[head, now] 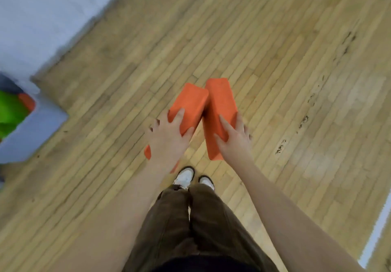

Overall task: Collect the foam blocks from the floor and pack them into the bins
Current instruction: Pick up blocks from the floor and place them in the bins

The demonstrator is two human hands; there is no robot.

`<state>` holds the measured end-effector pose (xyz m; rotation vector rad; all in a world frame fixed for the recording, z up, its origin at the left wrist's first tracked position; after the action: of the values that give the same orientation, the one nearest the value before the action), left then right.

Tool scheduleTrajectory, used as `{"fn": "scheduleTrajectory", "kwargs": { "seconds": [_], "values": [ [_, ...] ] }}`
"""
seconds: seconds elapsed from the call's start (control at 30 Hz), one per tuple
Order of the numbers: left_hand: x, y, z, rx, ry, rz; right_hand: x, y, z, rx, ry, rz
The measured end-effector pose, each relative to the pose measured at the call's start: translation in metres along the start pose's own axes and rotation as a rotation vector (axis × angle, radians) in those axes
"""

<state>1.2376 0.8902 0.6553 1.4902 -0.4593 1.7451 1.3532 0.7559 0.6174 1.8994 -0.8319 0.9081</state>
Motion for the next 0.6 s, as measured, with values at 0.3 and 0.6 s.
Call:
{"fn": "scheduleTrajectory", "kwargs": {
  "seconds": [0.3,0.6],
  "values": [
    [0.026,0.151,-0.116,0.709,0.185,0.303,-0.053,0.058,-0.135,0.595,0.229,-0.192],
    [0.009,0.296,-0.211,1.267,0.302,0.431,-0.144,0.159,-0.278,0.996,0.306,-0.326]
  ]
}}
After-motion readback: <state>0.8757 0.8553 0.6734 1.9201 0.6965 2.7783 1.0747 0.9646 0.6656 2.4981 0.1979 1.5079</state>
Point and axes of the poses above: each hand's wrist, its own y-axis away from the middle knuckle, its own x-axis out of the back of the hand, z = x × y, the point moved 3 cm from there along -y, towards the middle knuckle, and after that the axes turned 13 degrees about -x, right-handed, at the moved point
